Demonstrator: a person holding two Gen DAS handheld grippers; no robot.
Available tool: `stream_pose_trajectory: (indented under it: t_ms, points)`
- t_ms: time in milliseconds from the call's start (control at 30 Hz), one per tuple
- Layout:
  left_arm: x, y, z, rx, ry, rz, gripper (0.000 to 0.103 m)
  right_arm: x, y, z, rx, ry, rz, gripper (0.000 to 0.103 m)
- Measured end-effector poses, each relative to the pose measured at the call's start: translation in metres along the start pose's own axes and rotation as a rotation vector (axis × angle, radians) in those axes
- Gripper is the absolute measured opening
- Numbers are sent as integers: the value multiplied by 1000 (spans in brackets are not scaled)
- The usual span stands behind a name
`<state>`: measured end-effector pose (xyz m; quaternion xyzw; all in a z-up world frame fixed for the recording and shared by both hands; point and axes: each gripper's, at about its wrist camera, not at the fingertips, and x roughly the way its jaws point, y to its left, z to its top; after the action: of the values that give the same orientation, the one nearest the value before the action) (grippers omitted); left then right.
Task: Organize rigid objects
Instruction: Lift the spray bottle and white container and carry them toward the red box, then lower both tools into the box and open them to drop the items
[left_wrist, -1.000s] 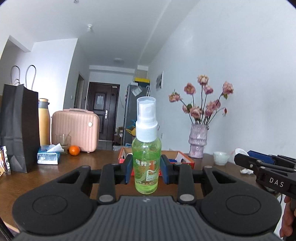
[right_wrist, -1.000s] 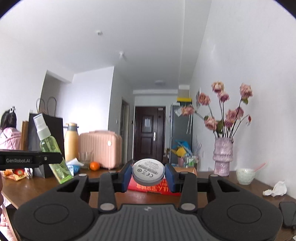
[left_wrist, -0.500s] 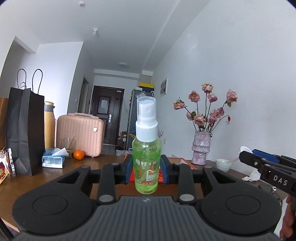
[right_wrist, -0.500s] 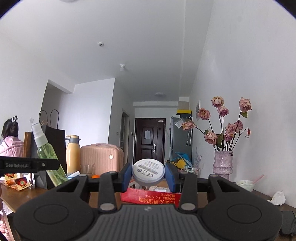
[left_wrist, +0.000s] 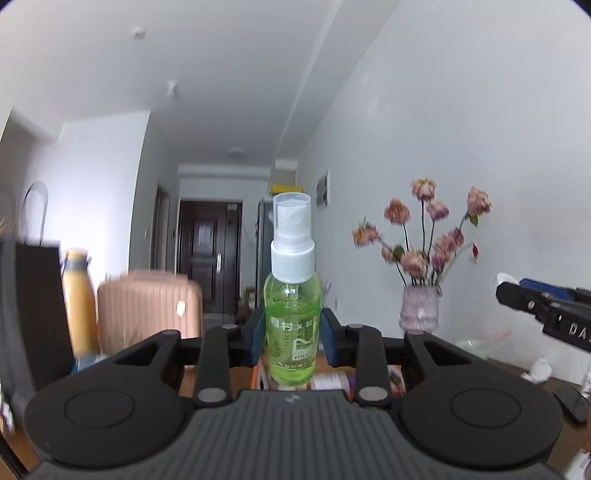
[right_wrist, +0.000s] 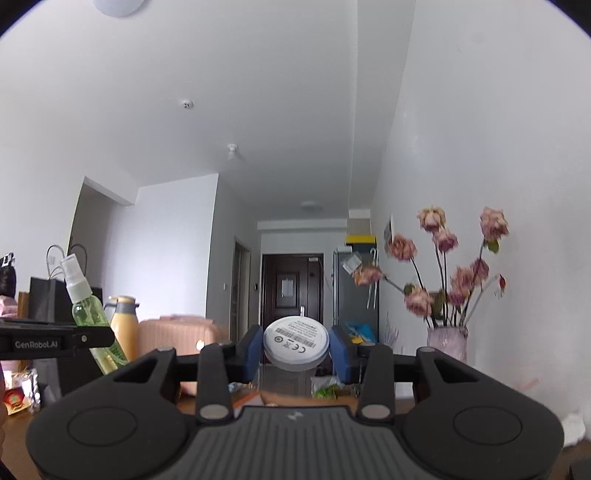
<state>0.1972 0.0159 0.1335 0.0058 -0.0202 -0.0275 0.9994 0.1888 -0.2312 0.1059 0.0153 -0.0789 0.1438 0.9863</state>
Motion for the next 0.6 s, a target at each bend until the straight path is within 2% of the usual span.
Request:
stream_pose_trajectory:
  t_ms: [133,233,333,400,500,600]
  points:
    - [54,4,28,28,5,-45,31,46,-18,28,-7,-34,15,39]
    - [96,9,37,22,58,-93,31,83,-38,44,24,-35,35,39]
    - [137,12,41,43,120,-107,31,122,-59,51,50,-1,44,39]
    - [169,15,39,76,188,-141,31,151,-74,53,70,48,52,39]
    - [221,18,29,120,328,-195,31,197,-90,50,9,154,53,39]
    - [269,20,7,163,440,-218,31,248,-108,40,29,315,84,39]
